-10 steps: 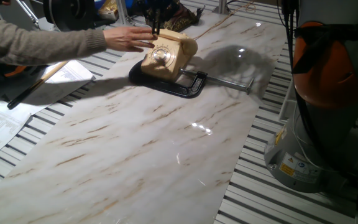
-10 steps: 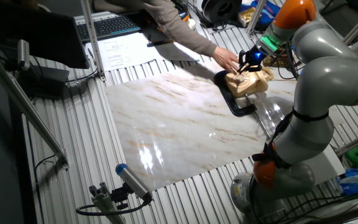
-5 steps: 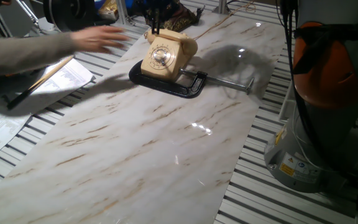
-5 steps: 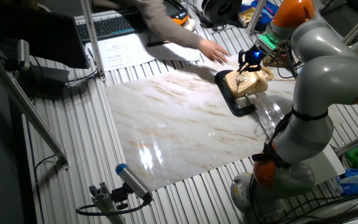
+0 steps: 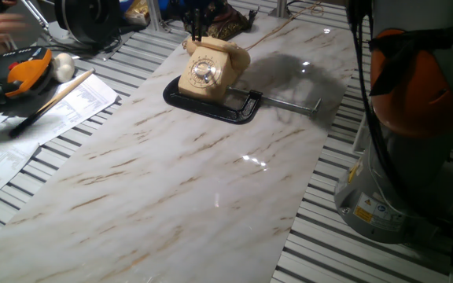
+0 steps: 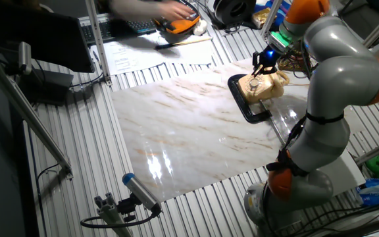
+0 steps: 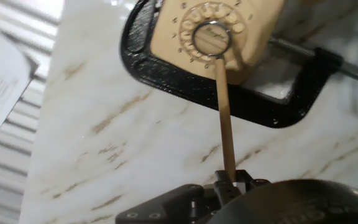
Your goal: Dial a number on an old rotary phone
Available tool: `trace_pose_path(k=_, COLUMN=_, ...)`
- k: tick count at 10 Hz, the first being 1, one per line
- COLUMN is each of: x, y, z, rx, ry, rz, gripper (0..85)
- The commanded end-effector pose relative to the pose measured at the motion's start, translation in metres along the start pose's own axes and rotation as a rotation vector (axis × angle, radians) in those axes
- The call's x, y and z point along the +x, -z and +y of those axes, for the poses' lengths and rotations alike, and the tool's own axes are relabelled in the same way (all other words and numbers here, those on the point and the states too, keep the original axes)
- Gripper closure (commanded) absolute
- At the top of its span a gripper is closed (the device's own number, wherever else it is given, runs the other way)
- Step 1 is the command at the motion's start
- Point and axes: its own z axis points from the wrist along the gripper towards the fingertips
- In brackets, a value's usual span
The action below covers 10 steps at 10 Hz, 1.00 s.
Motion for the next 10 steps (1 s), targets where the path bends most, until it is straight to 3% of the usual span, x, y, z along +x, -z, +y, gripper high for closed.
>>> trace_pose_path(k=1, x=-0.004, y=0.001, z=0.001, rx=0.014, ry=-0.090, rz=0.024, gripper=85.0)
trace_pose_path(k=2, x=-0.009, y=-0.001, z=0.002, rx=0.013, ry=-0.107, rz=0.070, gripper=85.0)
trace_pose_path(k=3, x=-0.012, y=-0.006, z=0.006, rx=0.012, ry=-0.117, rz=0.096, gripper=85.0)
trace_pose_path(k=5, x=-0.008, y=-0.019, z=0.014, rx=-0.003, ry=-0.121, rz=0.096, gripper=85.0)
trace_pose_path(k=8, x=-0.009, y=-0.020, z=0.016, rx=0.001, ry=-0.122, rz=0.113, gripper=85.0)
trace_pose_path(k=10, x=-0.011, y=-0.020, z=0.015, rx=0.004, ry=-0.125, rz=0.111, gripper=85.0)
